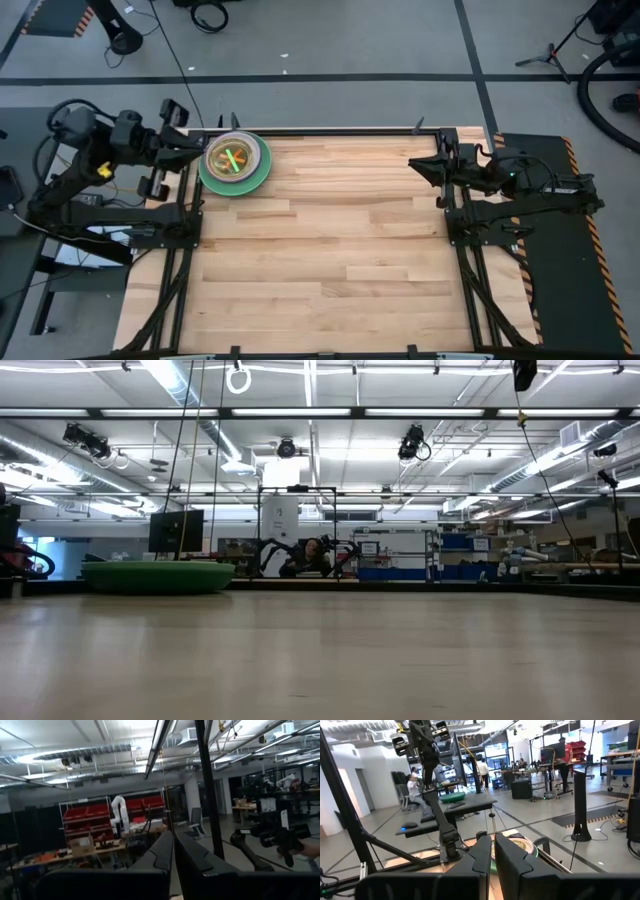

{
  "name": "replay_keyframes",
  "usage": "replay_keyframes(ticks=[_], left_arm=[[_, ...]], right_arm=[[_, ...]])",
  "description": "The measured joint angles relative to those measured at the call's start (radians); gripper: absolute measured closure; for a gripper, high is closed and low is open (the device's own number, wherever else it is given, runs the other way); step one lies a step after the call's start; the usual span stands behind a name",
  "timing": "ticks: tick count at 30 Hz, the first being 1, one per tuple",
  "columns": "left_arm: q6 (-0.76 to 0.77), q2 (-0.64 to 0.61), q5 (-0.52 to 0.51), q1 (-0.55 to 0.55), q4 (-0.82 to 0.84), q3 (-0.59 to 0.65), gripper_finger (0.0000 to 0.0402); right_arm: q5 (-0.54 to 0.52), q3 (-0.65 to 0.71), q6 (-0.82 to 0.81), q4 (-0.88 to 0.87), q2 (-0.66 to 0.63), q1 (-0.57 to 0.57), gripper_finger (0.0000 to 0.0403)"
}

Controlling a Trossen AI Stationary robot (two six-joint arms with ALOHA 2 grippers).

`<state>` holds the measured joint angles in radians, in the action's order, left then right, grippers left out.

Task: Stack plastic plates
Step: Return to Home Position

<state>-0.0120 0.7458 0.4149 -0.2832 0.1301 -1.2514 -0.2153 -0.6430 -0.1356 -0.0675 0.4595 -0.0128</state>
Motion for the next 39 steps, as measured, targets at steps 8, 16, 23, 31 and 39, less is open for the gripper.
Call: replay_keyframes(ticks=[8,16,23,31,39], left_arm=[[0.079,-0.009,0.000,0.000,0.074,0.000,0.0375],[0.147,-0.023,0.000,0.000,0.108,0.000,0.0375],[0.140,-0.088,-0.005,0.000,0.038,0.068,0.0375],[0.076,-0.218,-0.013,0.000,-0.163,0.326,0.0375],[0.117,-0.310,-0.124,0.002,-0.123,0.549,0.0375]], right_arm=[[0.000,0.000,0.005,0.000,0.003,0.000,0.0370],[-0.074,0.000,0.174,0.039,0.003,-0.012,0.0369],[0.085,0.000,0.231,0.038,0.002,-0.025,0.0371],[0.166,0.000,0.116,0.036,0.002,-0.019,0.0371],[0.097,0.000,0.093,0.089,0.002,-0.019,0.0373]])
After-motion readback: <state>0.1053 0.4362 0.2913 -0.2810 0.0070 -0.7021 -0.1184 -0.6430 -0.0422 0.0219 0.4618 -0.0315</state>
